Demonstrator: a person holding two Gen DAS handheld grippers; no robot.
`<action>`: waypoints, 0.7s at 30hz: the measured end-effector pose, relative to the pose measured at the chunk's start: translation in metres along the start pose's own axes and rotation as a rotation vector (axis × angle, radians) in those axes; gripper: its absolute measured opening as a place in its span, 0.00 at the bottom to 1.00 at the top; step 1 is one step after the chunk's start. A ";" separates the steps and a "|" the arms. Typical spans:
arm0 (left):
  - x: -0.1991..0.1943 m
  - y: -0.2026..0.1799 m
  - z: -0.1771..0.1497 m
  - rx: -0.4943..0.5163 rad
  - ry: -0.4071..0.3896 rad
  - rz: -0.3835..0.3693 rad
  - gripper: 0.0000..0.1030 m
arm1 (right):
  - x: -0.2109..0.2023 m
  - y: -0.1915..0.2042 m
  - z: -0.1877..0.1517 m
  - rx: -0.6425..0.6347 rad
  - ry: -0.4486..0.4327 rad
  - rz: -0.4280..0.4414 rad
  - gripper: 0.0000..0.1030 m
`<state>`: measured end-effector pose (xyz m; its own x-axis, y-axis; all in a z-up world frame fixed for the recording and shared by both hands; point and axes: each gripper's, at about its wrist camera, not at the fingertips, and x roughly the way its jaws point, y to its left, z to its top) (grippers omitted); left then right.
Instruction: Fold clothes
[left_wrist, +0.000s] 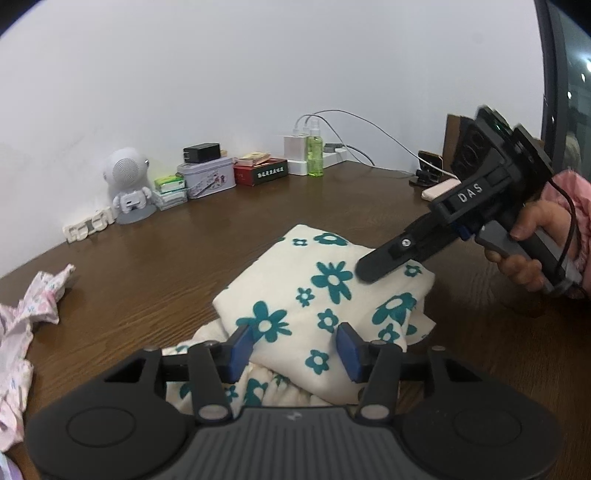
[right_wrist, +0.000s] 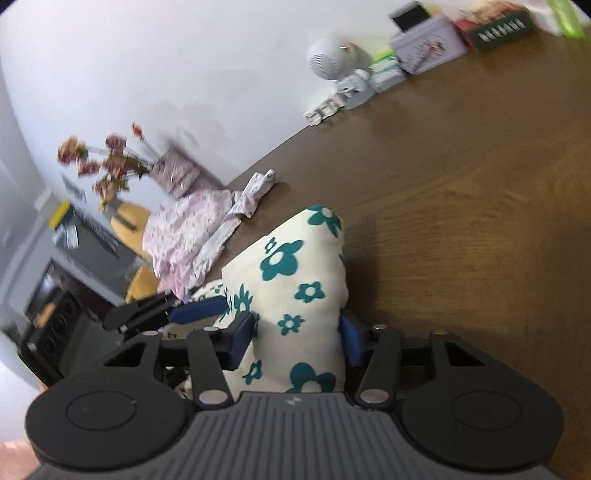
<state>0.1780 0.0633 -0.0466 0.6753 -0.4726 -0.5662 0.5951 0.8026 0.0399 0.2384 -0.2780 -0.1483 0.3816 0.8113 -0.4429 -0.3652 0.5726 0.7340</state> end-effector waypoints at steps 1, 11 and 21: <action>0.000 0.001 -0.001 -0.007 -0.003 -0.001 0.48 | -0.001 -0.001 -0.001 -0.001 -0.003 0.000 0.46; -0.001 -0.003 -0.005 0.024 -0.035 0.007 0.49 | -0.005 -0.003 -0.003 0.046 -0.016 0.030 0.27; 0.027 -0.047 0.025 0.165 -0.003 0.018 0.51 | -0.029 0.062 0.045 -0.297 0.077 -0.232 0.26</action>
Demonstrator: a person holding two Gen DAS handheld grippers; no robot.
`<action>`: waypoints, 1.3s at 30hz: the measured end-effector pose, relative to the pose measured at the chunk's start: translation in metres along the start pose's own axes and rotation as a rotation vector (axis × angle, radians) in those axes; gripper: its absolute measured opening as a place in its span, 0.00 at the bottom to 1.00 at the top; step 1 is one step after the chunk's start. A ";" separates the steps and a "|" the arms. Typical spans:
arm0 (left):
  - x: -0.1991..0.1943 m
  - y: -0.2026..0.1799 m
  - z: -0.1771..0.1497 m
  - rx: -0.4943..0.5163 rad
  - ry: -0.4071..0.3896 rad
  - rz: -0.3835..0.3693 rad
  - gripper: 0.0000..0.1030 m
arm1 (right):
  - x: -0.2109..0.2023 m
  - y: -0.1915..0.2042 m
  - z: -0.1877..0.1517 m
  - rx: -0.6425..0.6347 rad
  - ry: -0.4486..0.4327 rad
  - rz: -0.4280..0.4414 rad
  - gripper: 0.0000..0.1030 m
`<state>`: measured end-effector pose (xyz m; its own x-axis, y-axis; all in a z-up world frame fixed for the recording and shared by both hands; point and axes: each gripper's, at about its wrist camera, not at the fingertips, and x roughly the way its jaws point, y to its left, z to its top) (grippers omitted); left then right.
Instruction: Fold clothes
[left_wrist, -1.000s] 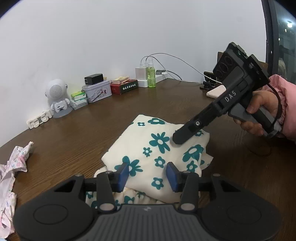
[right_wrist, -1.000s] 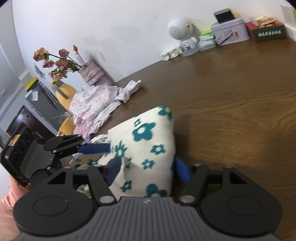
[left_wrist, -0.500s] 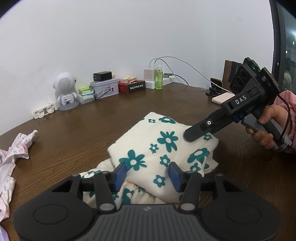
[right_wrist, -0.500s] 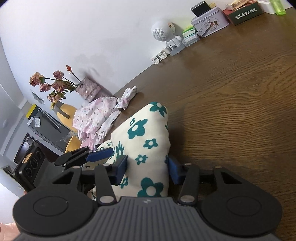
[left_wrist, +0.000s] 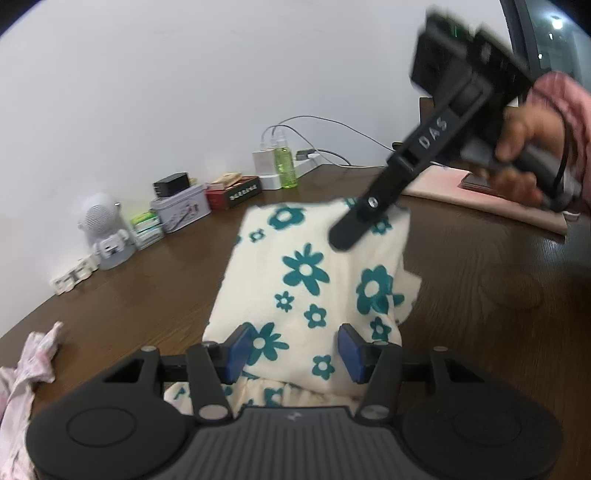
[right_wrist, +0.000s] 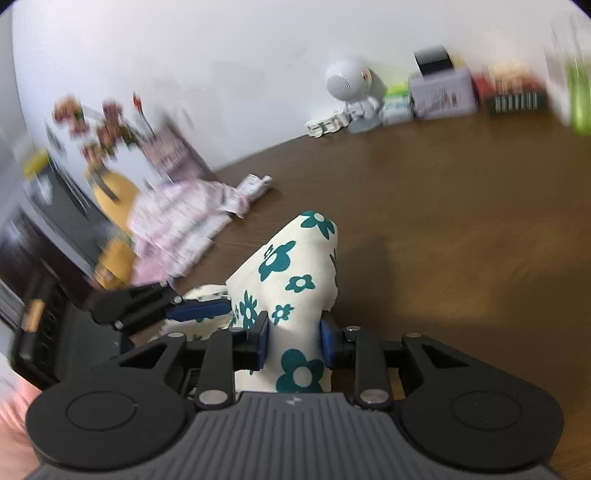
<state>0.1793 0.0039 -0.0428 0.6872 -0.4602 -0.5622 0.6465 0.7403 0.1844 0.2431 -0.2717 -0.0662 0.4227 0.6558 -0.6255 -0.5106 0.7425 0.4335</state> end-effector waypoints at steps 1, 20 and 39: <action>0.007 -0.002 0.005 -0.012 0.010 -0.001 0.55 | -0.005 0.006 0.007 -0.054 0.012 -0.042 0.26; -0.009 0.005 0.000 -0.138 -0.004 -0.005 0.66 | 0.018 0.145 -0.018 -0.756 0.049 -0.434 0.29; 0.025 0.064 0.002 -0.324 0.135 -0.242 0.84 | 0.013 0.132 -0.013 -0.639 0.029 -0.368 0.29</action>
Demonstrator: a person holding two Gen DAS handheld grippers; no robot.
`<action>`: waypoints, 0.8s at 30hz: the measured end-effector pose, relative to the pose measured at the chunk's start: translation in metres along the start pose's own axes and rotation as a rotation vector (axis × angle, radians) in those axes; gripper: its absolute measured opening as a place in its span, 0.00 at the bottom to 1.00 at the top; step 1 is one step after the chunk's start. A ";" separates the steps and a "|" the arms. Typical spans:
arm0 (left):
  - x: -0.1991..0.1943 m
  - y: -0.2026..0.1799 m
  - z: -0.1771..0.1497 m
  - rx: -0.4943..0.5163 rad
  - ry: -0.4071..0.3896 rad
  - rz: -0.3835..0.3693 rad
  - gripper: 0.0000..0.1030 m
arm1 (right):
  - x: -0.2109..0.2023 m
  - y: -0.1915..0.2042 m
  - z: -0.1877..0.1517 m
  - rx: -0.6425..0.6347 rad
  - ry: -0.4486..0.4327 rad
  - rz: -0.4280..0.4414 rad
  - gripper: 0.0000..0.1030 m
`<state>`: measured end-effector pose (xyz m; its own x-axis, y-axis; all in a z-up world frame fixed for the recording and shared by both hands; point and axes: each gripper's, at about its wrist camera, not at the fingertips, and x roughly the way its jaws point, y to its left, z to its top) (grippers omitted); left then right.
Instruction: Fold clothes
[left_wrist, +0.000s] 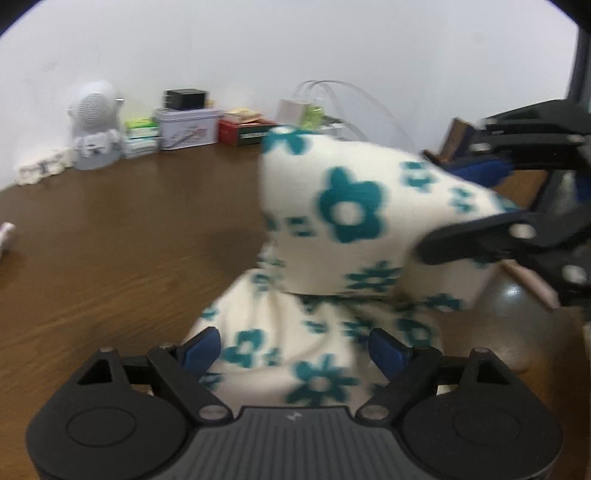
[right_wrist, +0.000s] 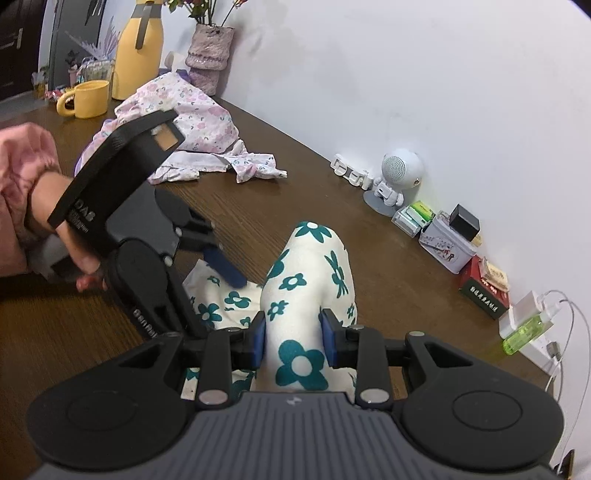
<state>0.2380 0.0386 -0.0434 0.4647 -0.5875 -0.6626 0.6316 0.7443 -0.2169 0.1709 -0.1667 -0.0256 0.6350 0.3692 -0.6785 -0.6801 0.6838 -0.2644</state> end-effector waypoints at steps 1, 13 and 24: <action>0.000 -0.004 -0.001 0.008 0.004 -0.018 0.84 | 0.000 -0.001 0.000 0.008 0.001 0.007 0.29; 0.013 -0.053 -0.018 0.215 0.053 0.136 0.64 | 0.003 0.002 -0.001 0.008 0.006 0.027 0.29; -0.006 -0.047 -0.026 0.175 0.011 0.158 0.65 | 0.004 0.003 -0.003 0.001 0.006 0.041 0.29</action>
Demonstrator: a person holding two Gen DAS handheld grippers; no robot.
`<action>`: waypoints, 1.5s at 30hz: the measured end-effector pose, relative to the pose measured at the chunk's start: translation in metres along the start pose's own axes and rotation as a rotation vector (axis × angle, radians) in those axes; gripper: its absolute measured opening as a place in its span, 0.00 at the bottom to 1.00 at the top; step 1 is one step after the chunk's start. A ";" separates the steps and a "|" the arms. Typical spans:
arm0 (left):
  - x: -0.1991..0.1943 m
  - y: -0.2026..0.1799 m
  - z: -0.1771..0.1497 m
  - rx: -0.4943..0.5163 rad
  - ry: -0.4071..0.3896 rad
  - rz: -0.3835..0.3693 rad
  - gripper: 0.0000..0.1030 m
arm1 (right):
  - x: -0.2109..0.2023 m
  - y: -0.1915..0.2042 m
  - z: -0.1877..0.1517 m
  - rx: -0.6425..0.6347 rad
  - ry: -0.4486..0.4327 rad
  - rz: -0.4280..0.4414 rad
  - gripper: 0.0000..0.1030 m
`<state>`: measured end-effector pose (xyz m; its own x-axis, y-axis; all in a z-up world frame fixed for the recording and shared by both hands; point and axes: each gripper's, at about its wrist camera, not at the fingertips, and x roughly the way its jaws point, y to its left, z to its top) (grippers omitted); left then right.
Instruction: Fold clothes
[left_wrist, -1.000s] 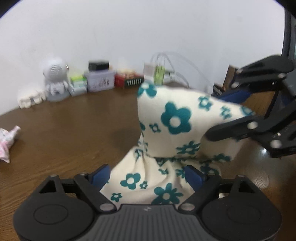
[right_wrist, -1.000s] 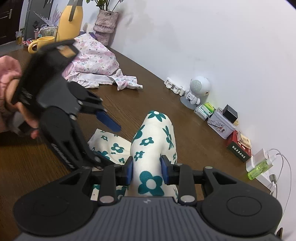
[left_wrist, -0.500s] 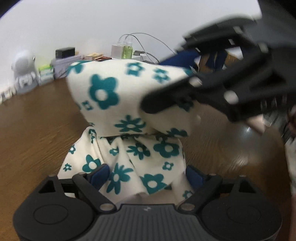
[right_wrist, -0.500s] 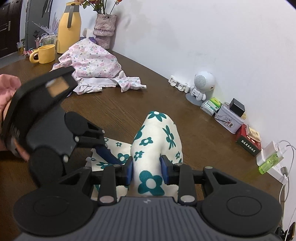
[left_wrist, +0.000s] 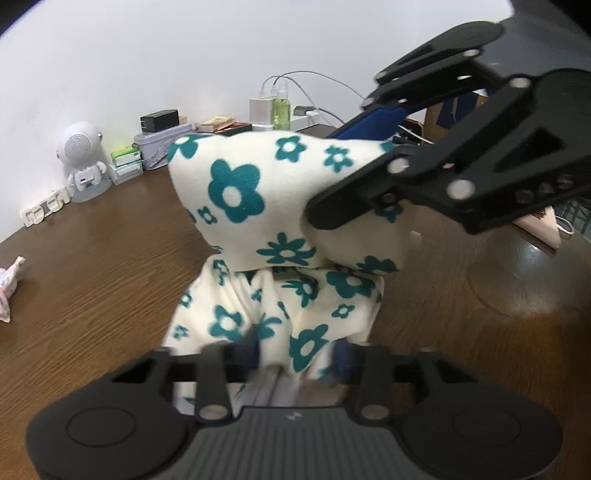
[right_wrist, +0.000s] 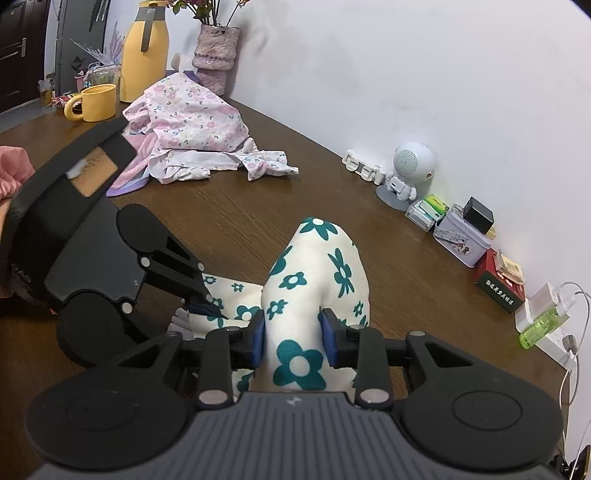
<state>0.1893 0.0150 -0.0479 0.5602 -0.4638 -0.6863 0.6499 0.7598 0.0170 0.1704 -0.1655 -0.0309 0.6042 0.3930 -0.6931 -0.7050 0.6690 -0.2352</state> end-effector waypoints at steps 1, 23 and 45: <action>-0.007 -0.001 -0.002 0.002 -0.020 -0.002 0.68 | 0.000 0.000 -0.001 0.000 0.001 0.003 0.29; -0.019 0.044 -0.010 -0.160 0.014 -0.049 0.19 | 0.015 0.011 0.004 0.008 0.007 0.043 0.31; -0.074 0.046 0.008 -0.244 -0.279 -0.008 0.27 | 0.035 0.045 -0.021 0.040 -0.027 0.132 0.36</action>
<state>0.1815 0.0807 0.0091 0.6960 -0.5512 -0.4601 0.5322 0.8262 -0.1847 0.1518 -0.1347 -0.0795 0.5171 0.4959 -0.6977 -0.7641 0.6347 -0.1152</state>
